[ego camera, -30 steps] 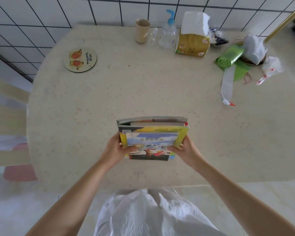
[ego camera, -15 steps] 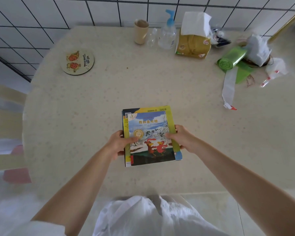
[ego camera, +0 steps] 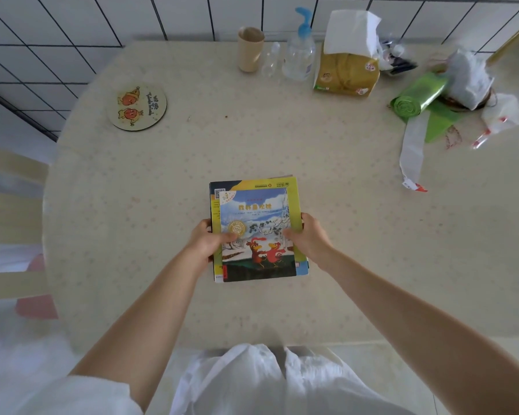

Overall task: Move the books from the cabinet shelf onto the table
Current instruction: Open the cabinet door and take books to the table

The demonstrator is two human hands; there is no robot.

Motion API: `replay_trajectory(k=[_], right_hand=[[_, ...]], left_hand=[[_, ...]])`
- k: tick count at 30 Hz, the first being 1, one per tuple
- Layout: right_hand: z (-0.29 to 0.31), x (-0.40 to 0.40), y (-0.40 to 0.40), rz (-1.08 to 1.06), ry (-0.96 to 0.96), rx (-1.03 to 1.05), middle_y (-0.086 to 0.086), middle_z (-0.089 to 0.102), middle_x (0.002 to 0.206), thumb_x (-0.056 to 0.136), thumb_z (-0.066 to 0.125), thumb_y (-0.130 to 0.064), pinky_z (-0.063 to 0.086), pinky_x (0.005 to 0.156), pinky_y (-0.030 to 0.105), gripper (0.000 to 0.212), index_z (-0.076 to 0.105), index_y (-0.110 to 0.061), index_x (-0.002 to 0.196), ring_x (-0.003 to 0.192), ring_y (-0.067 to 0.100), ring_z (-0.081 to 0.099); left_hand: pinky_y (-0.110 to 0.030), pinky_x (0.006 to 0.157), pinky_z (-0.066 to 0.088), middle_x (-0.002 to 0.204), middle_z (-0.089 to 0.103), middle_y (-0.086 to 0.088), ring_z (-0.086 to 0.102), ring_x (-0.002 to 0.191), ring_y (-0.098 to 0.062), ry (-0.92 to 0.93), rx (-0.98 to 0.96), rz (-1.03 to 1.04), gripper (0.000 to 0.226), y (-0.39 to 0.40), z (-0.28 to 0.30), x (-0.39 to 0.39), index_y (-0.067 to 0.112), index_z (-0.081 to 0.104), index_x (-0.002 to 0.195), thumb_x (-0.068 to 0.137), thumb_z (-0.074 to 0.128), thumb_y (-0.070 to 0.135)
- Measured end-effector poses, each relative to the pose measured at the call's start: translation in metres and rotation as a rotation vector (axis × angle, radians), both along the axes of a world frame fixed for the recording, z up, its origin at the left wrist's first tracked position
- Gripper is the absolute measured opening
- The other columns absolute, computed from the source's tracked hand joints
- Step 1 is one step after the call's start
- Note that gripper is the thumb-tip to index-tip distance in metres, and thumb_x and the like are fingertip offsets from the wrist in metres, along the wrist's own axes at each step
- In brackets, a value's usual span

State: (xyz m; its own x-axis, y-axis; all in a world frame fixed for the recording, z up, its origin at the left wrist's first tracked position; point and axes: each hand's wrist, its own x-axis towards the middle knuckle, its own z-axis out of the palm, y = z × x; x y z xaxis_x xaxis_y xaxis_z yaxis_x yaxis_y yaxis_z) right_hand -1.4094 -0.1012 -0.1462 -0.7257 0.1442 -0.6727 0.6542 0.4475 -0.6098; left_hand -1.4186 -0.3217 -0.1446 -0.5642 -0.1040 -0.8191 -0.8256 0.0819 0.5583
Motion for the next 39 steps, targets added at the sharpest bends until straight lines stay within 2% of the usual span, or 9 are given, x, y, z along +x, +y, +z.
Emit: replay_trajectory(k=[4, 8, 13, 22, 25, 30, 32, 35, 39], right_hand=[[0.005, -0.008, 0.014, 0.050, -0.008, 0.043, 0.006, 0.067, 0.112, 0.088, 0.063, -0.011, 0.060, 0.076, 0.043, 0.039, 0.053, -0.016, 0.125, 0.095, 0.024, 0.067], [0.011, -0.013, 0.027, -0.071, -0.158, -0.174, 0.005, 0.066, 0.105, 0.084, 0.067, -0.001, 0.059, 0.077, 0.047, 0.072, 0.031, -0.026, 0.140, 0.098, 0.024, 0.067], [0.007, -0.013, 0.024, -0.029, -0.157, -0.179, 0.002, 0.069, 0.107, 0.082, 0.068, -0.002, 0.060, 0.078, 0.046, 0.051, 0.052, -0.016, 0.128, 0.093, 0.019, 0.069], [0.006, -0.015, 0.017, -0.093, -0.194, -0.128, 0.009, 0.069, 0.106, 0.078, 0.069, -0.004, 0.054, 0.088, 0.056, 0.030, 0.057, -0.015, 0.103, 0.096, 0.027, 0.068], [0.006, -0.016, 0.015, -0.087, -0.217, -0.098, 0.012, 0.067, 0.112, 0.074, 0.068, -0.007, 0.055, 0.086, 0.052, 0.037, 0.055, -0.016, 0.107, 0.098, 0.029, 0.067], [0.014, -0.018, 0.015, 0.018, -0.216, 0.105, 0.006, 0.045, 0.122, 0.080, 0.063, -0.011, 0.057, 0.063, 0.037, 0.038, 0.052, -0.016, 0.116, 0.086, 0.021, 0.054], [0.014, -0.013, 0.015, 0.028, -0.173, 0.102, 0.007, 0.055, 0.118, 0.082, 0.061, -0.010, 0.057, 0.067, 0.037, 0.041, 0.046, -0.011, 0.121, 0.095, 0.024, 0.060], [0.016, 0.001, 0.010, 0.055, -0.107, 0.130, 0.008, 0.053, 0.122, 0.084, 0.060, -0.011, 0.050, 0.065, 0.033, 0.056, 0.036, -0.012, 0.135, 0.104, 0.026, 0.058], [0.022, 0.029, 0.006, 0.010, 0.042, 0.205, 0.011, 0.048, 0.133, 0.086, 0.056, -0.013, 0.050, 0.088, 0.039, 0.058, 0.035, -0.013, 0.140, 0.116, 0.029, 0.051]], left_hand=[[-0.051, 0.088, 0.054, 0.116, 0.067, -0.006, 0.067, 0.098, -0.028, 0.057, -0.080, -0.005, 0.063, 0.001, -0.003, -0.002, 0.017, 0.054, 0.124, 0.069, 0.084, 0.010], [-0.050, 0.087, 0.055, 0.114, 0.067, -0.005, 0.068, 0.098, -0.027, 0.086, -0.118, -0.039, 0.062, 0.002, -0.003, -0.001, 0.017, 0.055, 0.126, 0.071, 0.084, 0.011], [-0.046, 0.084, 0.057, 0.105, 0.068, -0.001, 0.068, 0.094, -0.024, 0.103, -0.103, -0.056, 0.044, 0.011, 0.000, -0.001, 0.024, 0.058, 0.107, 0.074, 0.081, 0.007], [-0.048, 0.085, 0.056, 0.107, 0.069, -0.003, 0.068, 0.095, -0.025, 0.120, -0.100, -0.070, 0.037, 0.019, -0.005, -0.002, 0.023, 0.059, 0.103, 0.076, 0.079, 0.008], [-0.045, 0.085, 0.056, 0.107, 0.069, -0.003, 0.067, 0.095, -0.024, 0.135, -0.228, -0.137, 0.034, 0.022, -0.011, -0.002, 0.021, 0.061, 0.103, 0.076, 0.080, 0.015], [-0.036, 0.072, 0.050, 0.099, 0.069, -0.001, 0.059, 0.095, -0.022, 0.246, -0.593, -0.370, 0.030, 0.024, -0.011, 0.006, 0.021, 0.064, 0.096, 0.077, 0.075, 0.041], [-0.029, 0.067, 0.044, 0.100, 0.069, 0.000, 0.060, 0.094, -0.020, 0.309, -0.567, -0.395, 0.031, 0.022, -0.009, 0.010, 0.022, 0.062, 0.099, 0.079, 0.073, 0.042], [-0.033, 0.082, 0.044, 0.121, 0.063, 0.001, 0.056, 0.113, -0.022, 0.387, -0.539, -0.421, 0.048, 0.017, -0.004, 0.015, 0.023, 0.055, 0.123, 0.081, 0.072, 0.041], [-0.037, 0.097, 0.041, 0.135, 0.053, -0.006, 0.052, 0.121, -0.026, 0.464, -0.536, -0.455, 0.060, 0.002, 0.005, 0.015, 0.015, 0.046, 0.137, 0.084, 0.070, 0.029]])
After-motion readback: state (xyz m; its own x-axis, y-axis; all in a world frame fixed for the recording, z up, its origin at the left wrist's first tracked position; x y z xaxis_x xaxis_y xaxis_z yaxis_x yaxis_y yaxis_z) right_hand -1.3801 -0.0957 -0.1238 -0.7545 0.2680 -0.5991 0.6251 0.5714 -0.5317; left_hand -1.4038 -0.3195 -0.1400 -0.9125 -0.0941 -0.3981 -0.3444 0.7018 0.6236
